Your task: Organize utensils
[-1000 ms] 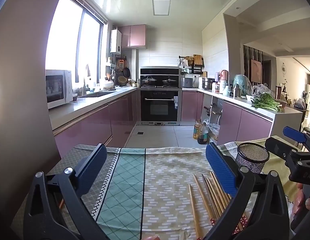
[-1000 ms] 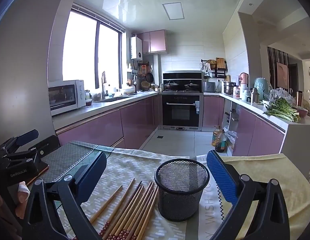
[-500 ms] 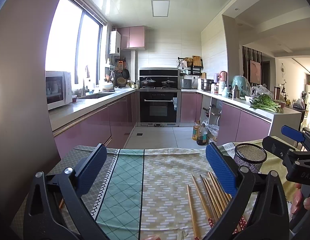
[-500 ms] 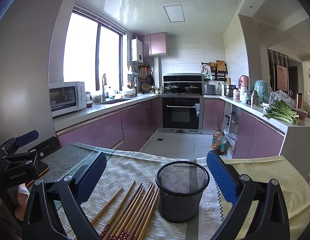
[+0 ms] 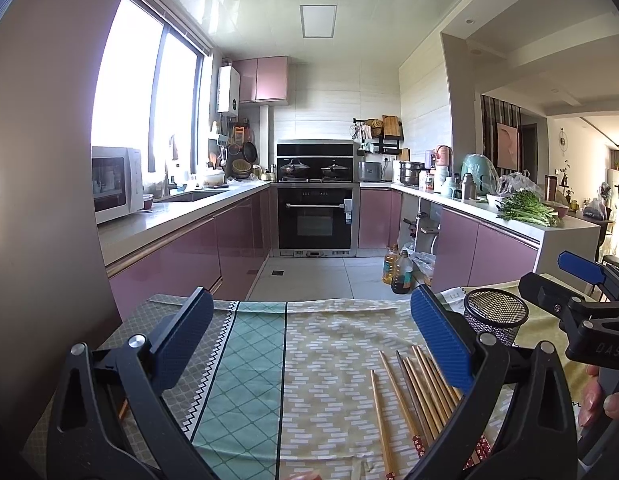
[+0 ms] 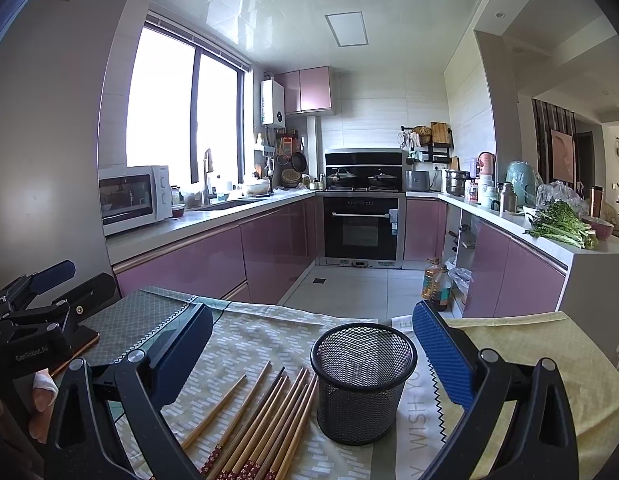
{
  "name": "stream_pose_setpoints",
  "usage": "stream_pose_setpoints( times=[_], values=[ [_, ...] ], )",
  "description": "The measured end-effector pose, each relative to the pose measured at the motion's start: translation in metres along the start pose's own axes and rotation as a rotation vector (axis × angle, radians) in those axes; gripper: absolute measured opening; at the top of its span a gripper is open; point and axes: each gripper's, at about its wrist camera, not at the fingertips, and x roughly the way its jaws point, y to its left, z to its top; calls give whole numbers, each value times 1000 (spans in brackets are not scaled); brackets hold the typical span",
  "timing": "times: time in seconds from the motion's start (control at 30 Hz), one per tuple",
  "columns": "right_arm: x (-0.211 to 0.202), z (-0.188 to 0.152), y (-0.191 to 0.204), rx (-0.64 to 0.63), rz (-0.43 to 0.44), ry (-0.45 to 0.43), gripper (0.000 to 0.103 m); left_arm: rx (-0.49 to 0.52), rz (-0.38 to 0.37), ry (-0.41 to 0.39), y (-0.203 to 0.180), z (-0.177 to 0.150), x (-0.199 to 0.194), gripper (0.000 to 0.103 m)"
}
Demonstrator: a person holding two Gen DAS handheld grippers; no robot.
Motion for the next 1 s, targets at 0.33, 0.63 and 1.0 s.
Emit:
stream_pose_setpoints(
  times=[0.33,0.63,1.0],
  values=[
    [2,0,3,6,1,7,97,2,-2,0,-1,0,-1,97],
    [3,-2,1,11,3,7,97,2,-4,2,-1,0,-2,97],
    [4,-3,-1,16,2,8,97,2,-5,5,-1,0,-2,97]
  ],
)
